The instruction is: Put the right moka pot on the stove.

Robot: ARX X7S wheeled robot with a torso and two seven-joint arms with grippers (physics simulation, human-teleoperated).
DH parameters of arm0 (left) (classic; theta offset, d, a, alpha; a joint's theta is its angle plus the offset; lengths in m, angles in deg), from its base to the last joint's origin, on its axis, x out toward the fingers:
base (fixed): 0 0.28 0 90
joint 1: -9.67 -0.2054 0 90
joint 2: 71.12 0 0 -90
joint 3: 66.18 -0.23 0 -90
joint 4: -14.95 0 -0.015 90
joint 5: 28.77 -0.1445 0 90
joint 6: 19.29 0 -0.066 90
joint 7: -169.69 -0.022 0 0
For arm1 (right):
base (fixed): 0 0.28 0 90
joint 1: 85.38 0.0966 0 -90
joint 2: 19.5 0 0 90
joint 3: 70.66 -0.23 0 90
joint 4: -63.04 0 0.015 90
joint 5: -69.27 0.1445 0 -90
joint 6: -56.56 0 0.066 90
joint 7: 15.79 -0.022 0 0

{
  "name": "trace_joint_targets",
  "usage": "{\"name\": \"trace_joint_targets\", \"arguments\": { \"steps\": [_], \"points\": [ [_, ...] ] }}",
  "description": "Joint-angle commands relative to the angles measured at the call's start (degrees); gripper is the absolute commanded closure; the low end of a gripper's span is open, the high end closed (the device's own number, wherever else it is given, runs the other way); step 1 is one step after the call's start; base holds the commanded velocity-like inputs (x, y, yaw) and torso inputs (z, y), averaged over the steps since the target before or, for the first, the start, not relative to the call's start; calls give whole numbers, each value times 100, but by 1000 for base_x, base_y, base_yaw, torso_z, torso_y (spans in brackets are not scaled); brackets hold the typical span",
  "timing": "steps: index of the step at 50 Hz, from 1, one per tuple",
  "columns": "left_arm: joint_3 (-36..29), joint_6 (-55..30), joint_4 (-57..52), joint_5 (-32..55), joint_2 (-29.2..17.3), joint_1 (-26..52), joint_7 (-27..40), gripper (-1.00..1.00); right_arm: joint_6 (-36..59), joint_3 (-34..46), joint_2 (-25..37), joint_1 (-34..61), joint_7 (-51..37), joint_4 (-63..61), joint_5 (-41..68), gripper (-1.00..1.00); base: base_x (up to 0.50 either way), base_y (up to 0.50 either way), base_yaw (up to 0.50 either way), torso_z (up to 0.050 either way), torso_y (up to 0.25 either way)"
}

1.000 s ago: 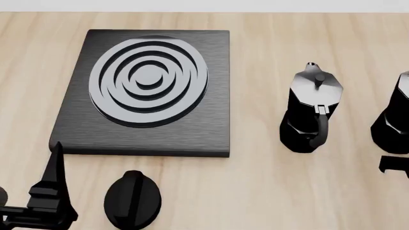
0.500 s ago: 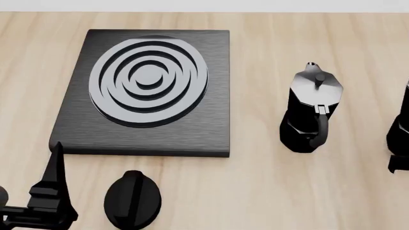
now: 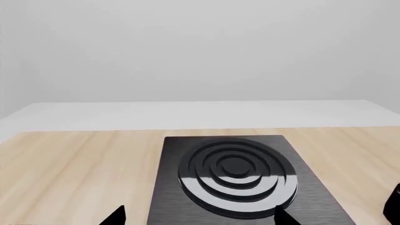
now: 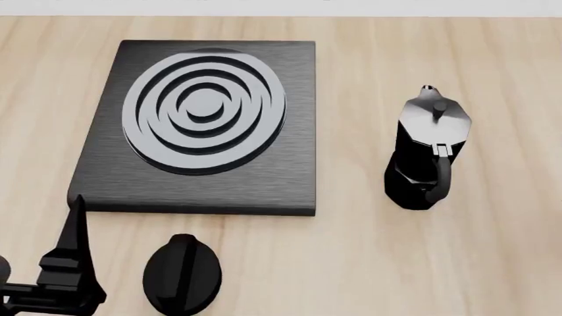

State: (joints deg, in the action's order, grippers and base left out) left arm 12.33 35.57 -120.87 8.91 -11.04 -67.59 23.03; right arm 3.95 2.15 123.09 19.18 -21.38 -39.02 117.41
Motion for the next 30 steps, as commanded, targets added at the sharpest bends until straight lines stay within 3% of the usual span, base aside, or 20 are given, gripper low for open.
{"name": "trace_joint_targets", "arguments": {
  "steps": [1,4,6,15,18,19,22,24,25,30],
  "points": [
    [-3,15,17,3,-6,0,25,-100,396,-1394,195,-1121,-213,-1266,471,100,0,0,0,0,0],
    [-9,26,22,-4,-10,-3,24,-100,63,-1613,-126,-1751,-34,-1519,97,100,0,0,0,0,0],
    [-8,22,21,4,-11,3,29,-100,492,-2058,101,-1783,-194,-1808,535,100,0,0,0,0,0],
    [-23,39,48,-2,-18,3,32,-100,943,-3182,-65,-2358,-152,-2532,1155,100,0,0,0,0,1],
    [-14,14,42,24,-23,24,50,-100,611,-3123,-451,-2694,62,-2704,672,100,0,0,0,0,0],
    [-11,0,30,34,-26,31,62,-100,888,-3348,-234,-2606,-113,-2774,1067,100,0,0,0,0,0],
    [-12,34,44,14,-25,8,59,-100,675,-3343,-539,-2879,79,-2939,762,100,0,0,0,0,0],
    [-22,26,50,15,-24,21,63,-100,1036,-3750,-288,-2845,-158,-3101,1329,100,0,0,0,0,0],
    [-21,19,42,21,-27,20,70,-100,821,-3670,-550,-3016,29,-3175,1009,100,0,0,0,0,0],
    [-22,24,28,31,-35,22,77,-100,906,-3997,-658,-3230,64,-3484,1201,100,0,0,0,0,2]
  ]
}}
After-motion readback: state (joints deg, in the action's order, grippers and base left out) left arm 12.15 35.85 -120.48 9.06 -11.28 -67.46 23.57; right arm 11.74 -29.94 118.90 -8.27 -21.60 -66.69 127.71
